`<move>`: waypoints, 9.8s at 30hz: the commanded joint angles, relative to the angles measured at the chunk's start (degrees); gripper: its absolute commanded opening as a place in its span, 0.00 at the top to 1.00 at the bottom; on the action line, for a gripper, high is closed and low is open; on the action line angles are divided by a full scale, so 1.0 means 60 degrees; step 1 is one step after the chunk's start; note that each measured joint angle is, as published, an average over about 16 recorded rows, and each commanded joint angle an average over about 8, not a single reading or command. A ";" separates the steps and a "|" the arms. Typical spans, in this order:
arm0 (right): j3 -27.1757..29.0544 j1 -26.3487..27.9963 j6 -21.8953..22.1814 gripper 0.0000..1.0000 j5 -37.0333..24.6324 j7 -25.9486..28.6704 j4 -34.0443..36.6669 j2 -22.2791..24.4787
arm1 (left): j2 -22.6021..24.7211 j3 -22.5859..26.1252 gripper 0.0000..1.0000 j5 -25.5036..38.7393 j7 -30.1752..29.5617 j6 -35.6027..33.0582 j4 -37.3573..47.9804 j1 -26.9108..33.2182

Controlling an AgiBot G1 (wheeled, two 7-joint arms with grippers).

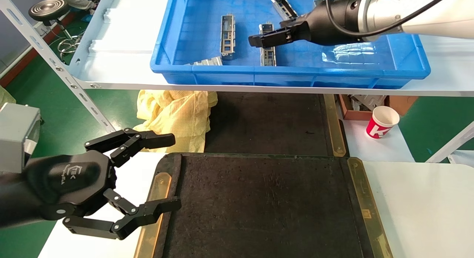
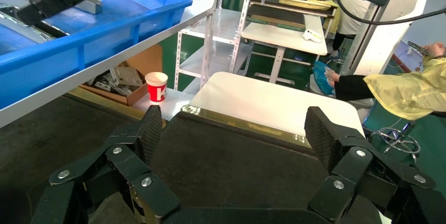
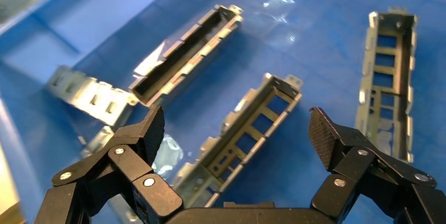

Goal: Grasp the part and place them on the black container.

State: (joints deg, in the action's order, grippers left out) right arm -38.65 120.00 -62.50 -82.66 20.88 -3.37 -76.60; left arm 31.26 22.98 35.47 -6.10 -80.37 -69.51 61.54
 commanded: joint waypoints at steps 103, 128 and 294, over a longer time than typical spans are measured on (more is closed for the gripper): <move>-0.3902 -0.2037 -0.3432 1.00 0.3681 -0.4420 -0.4639 0.2282 | 0.0000 0.0000 0.00 0.0000 0.0000 0.0000 0.0000 0.0000; -0.3988 -0.4293 -0.0584 1.00 0.3952 -0.6660 -0.3175 -0.0230 | 0.0000 0.0000 0.00 0.0000 0.0000 0.0000 0.0000 0.0000; 0.4047 -0.9876 -0.4003 0.00 0.6804 -0.1637 -1.1864 0.7094 | -0.0001 -0.0001 0.00 -0.0004 0.0001 0.0004 0.0004 -0.0005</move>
State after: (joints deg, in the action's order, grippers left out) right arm -15.18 61.14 -86.12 -41.84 10.85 -74.07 -34.53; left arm 31.25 22.98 35.45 -6.10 -80.35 -69.48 61.52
